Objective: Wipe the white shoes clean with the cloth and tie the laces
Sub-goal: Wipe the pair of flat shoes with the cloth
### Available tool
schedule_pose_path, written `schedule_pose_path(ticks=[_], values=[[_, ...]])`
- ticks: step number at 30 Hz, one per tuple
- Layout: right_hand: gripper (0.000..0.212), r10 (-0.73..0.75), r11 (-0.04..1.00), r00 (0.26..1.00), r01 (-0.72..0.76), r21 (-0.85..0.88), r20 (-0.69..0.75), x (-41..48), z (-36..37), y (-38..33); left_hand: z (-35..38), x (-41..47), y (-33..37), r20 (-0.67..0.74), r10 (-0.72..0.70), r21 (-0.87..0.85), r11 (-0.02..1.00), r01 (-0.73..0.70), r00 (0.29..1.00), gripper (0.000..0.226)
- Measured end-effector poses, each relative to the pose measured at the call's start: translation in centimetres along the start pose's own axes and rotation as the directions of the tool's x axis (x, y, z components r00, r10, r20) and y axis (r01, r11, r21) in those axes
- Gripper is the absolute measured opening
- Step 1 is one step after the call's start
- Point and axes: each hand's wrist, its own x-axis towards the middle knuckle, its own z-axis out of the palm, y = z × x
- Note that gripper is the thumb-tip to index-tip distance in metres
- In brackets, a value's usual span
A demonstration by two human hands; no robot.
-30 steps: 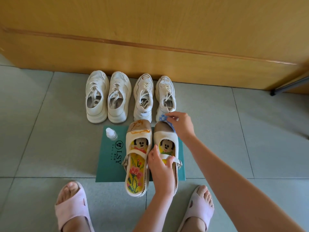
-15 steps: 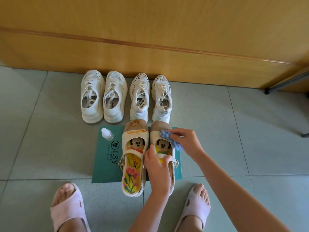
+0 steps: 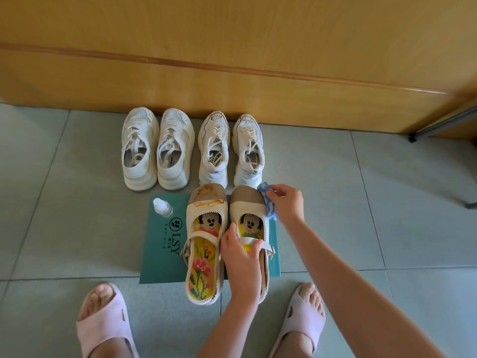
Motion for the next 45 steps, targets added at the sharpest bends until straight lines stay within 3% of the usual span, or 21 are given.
schedule_pose_path(ticks=[8, 10, 13, 17, 23, 27, 32, 36, 42, 45], values=[[0.019, 0.023, 0.995, 0.997, -0.015, 0.096, -0.08, -3.3, -0.2, 2.3, 0.1, 0.0, -0.1, 0.003, -0.019, -0.031, 0.999, 0.019, 1.0, 0.069], [0.021, 0.044, 0.988, 0.998, -0.036, 0.151, -0.048, -4.0, -0.2, 2.4, 0.1, 0.0, -0.1, 0.0, -0.012, -0.03, 0.999, 0.012, 1.0, 0.07], [0.022, 0.084, 0.927, 0.996, -0.086, 0.364, 0.023, -4.1, -1.1, 1.2, 0.0, -0.1, -0.1, 0.008, -0.014, -0.03, 0.999, 0.014, 1.0, 0.069], [0.046, -0.007, 0.875, 0.995, -0.042, 0.483, 0.099, -2.7, -1.8, -0.9, -0.2, -0.1, 0.0, 0.026, -0.004, -0.012, 1.0, 0.004, 1.0, 0.067], [0.037, -0.179, 0.962, 0.983, 0.166, 0.216, 0.04, -0.8, 0.2, -1.4, -0.3, -0.1, 0.0, 0.027, 0.001, 0.01, 1.0, -0.002, 1.0, 0.068], [0.038, -0.335, 0.942, 0.942, 0.335, -0.026, -0.008, -1.5, 0.0, 0.3, -0.3, 0.0, -0.2, 0.032, -0.004, -0.009, 1.0, 0.005, 0.999, 0.068], [0.041, -0.452, 0.861, 0.872, 0.481, -0.165, 0.185, -3.1, -1.1, 1.6, -0.2, 0.1, -0.5, 0.017, 0.012, 0.022, 1.0, -0.013, 1.0, 0.07], [0.054, -0.407, 0.877, 0.881, 0.451, -0.168, 0.242, -3.3, -1.3, 2.5, -0.2, 0.1, -0.4, 0.016, 0.012, 0.032, 0.999, -0.013, 1.0, 0.07], [0.034, -0.426, 0.867, 0.898, 0.441, -0.232, 0.114, -3.9, -1.0, 2.9, -0.3, 0.0, -0.2, 0.016, 0.004, 0.025, 1.0, -0.005, 1.0, 0.072], [0.031, -0.403, 0.9, 0.904, 0.419, -0.118, 0.141, -4.2, -0.9, 2.0, -0.4, -0.1, -0.2, 0.023, 0.009, 0.019, 1.0, -0.009, 1.0, 0.071]])
